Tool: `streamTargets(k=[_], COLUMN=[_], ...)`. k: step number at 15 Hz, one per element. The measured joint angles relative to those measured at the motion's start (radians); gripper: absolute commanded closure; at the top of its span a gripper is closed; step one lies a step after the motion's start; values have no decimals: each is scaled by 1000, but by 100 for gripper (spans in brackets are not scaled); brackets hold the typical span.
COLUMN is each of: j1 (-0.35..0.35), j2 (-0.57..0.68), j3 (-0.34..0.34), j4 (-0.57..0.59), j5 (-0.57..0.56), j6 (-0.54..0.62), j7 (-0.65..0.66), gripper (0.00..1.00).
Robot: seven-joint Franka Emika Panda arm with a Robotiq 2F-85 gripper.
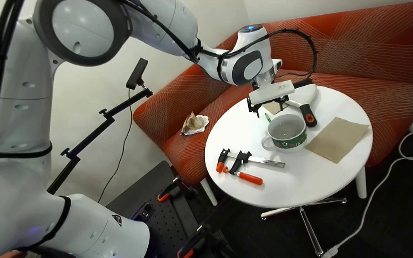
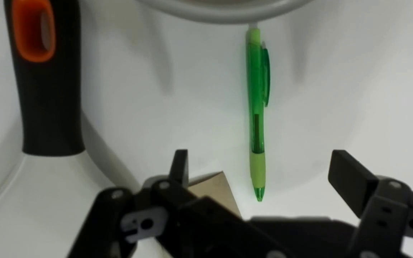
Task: Place the green pen inside the white and green mug
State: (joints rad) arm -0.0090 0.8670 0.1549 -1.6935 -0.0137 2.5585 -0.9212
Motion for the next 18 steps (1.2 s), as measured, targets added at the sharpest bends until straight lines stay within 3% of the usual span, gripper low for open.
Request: streamTargets(k=[14, 15, 16, 18], j1=[1, 1, 1, 1], j2=[114, 119, 123, 129], j3=[9, 9, 8, 7], j4=[126, 130, 134, 140], j5=[0, -1, -2, -4], j6=[-78, -78, -78, -75], j7=[3, 4, 5, 7], gripper=[0, 25, 28, 44])
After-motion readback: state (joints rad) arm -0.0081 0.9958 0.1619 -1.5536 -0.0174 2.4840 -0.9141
